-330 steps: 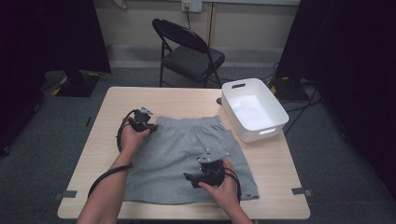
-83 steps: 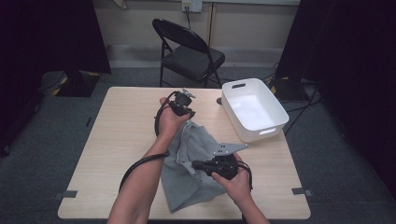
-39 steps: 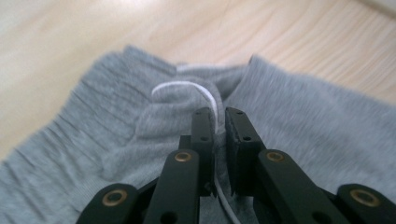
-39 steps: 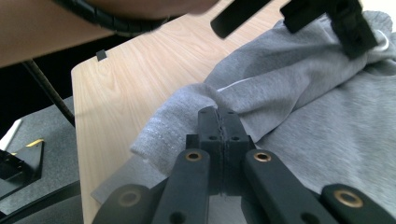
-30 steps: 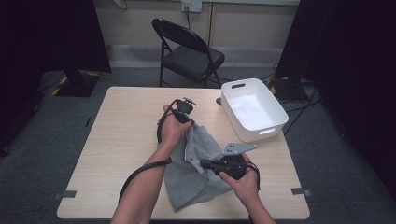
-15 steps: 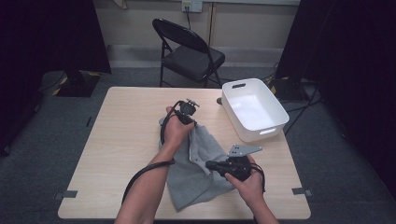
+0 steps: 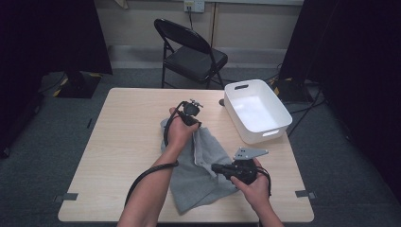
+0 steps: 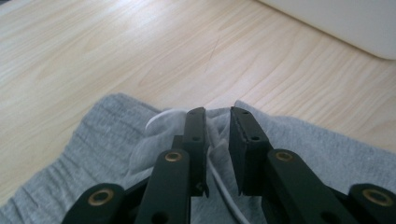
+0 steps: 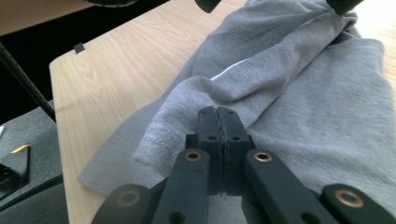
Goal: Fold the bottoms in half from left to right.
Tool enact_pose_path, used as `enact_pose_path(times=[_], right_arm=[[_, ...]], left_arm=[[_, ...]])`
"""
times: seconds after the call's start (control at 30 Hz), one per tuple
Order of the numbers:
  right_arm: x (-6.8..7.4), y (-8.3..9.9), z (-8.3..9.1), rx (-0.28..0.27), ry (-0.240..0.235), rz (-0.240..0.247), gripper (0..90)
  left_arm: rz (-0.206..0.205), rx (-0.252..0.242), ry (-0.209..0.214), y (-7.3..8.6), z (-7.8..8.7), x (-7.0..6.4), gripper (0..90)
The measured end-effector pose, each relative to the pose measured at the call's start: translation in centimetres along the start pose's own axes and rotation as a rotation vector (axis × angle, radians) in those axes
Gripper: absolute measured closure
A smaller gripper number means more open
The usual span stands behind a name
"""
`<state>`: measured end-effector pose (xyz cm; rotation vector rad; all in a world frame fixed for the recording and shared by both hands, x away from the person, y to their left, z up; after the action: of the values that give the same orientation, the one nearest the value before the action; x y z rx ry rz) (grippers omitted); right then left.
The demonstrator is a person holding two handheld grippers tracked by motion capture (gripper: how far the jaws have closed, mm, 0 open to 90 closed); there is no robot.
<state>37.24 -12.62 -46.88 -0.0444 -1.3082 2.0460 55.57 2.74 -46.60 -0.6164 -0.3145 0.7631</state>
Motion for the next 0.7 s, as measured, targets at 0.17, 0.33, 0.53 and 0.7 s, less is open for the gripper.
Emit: enact_pose_path(times=[0.17,0.33,0.53,0.7], right_arm=[[-0.4,0.3,0.2,-0.001,0.005,-0.012,90.0],[-0.5,0.5,0.3,0.0,0.009,-0.011,90.0],[-0.6,0.7,0.2,0.005,0.014,-0.013,90.0],[-0.5,0.9,0.1,0.012,0.02,-0.01,90.0]], left_arm=[[-0.017,-0.014,-0.008,0.0,0.3,-0.1,73.3],[-0.014,-0.023,-0.012,0.3,1.0,0.0,67.7],[0.0,-0.013,0.031,1.9,1.1,-0.9,64.0],[0.026,0.008,0.054,2.9,0.4,-1.2,68.2]])
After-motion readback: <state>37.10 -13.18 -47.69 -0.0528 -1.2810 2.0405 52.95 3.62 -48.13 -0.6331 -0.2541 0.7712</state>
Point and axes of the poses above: each handheld gripper's, and its own axes: z roughly backward along the jaws, y roughly out of its underside, x roughly to its left, the point moved 5 cm from there along -z, roughly forward along the jaws, and after that the axes turned 6 degrees about -z, right-handed, at the moved point
